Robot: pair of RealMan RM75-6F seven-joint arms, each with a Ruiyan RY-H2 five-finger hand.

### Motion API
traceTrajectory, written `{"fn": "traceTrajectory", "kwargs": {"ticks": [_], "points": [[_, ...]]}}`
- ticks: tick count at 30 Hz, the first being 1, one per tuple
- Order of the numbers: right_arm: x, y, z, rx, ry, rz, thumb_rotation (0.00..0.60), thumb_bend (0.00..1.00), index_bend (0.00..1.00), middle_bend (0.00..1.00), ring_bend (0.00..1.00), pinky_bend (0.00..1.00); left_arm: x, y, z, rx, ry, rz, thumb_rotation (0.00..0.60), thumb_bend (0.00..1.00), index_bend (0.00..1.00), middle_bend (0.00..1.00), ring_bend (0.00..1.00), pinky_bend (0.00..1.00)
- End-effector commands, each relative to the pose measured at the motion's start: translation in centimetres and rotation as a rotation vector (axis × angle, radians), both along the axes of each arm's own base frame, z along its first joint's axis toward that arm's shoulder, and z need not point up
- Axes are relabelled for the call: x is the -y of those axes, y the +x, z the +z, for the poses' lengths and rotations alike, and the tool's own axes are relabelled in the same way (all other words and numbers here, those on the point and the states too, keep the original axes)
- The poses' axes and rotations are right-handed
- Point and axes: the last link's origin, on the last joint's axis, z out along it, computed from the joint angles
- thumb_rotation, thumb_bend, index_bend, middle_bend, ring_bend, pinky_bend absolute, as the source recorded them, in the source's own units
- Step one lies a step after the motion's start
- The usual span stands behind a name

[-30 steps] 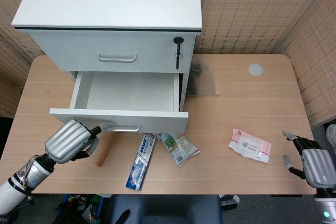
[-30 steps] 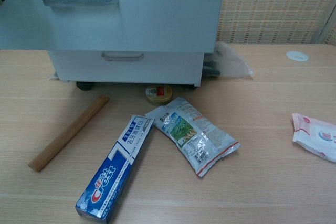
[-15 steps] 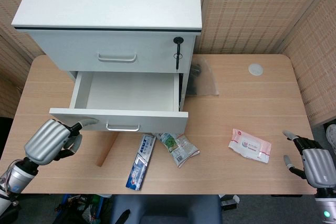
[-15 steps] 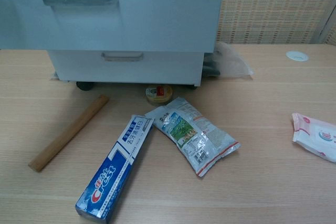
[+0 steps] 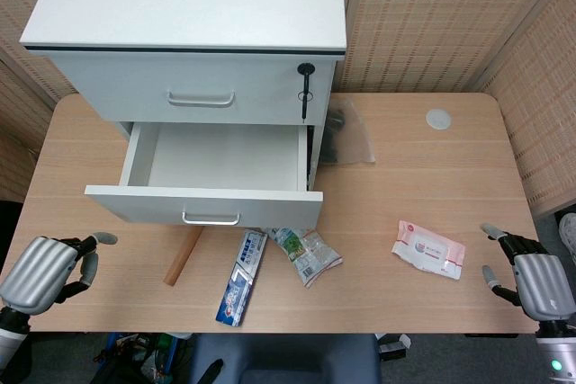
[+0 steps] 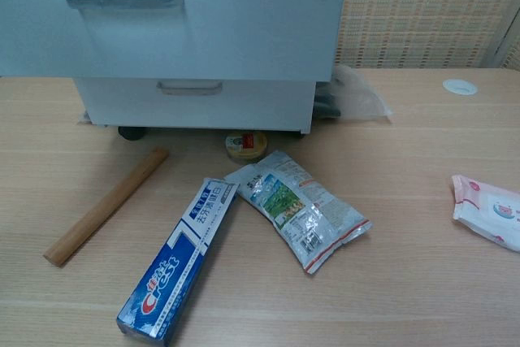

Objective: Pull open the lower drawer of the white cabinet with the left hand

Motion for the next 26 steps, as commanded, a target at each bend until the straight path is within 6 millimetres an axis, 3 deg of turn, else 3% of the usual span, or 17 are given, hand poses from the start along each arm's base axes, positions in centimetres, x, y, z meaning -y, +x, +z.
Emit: {"fn": "traceTrajectory", "kwargs": {"ticks": [1, 6, 13, 26], "points": [[0.0, 0.0, 0.0, 0.0, 0.001, 0.001, 0.6, 0.33, 0.2, 0.31, 0.3, 0.31, 0.7, -1.5, -0.3, -0.024, 0.035, 0.058, 0.6, 0.66, 0.38, 0.68, 0.64, 0.78], [-0.1, 0.0, -0.1, 0.0, 0.008, -0.005, 0.6, 0.33, 0.2, 0.31, 0.3, 0.31, 1.6, -3.8, -1.5, -0.057, 0.088, 0.128, 0.6, 0.65, 0.39, 0.64, 0.59, 0.66], [-0.2, 0.1, -0.3, 0.0, 0.021, -0.007, 0.6, 0.33, 0.2, 0.31, 0.3, 0.31, 3.0, -6.3, -2.8, -0.062, 0.157, 0.211, 0.6, 0.65, 0.41, 0.64, 0.59, 0.65], [0.2, 0.4, -0.5, 0.002, 0.027, 0.012, 0.6, 0.33, 0.2, 0.31, 0.3, 0.31, 4.2, -7.7, -4.7, -0.066, 0.21, 0.23, 0.6, 0.65, 0.41, 0.64, 0.59, 0.61]]}}
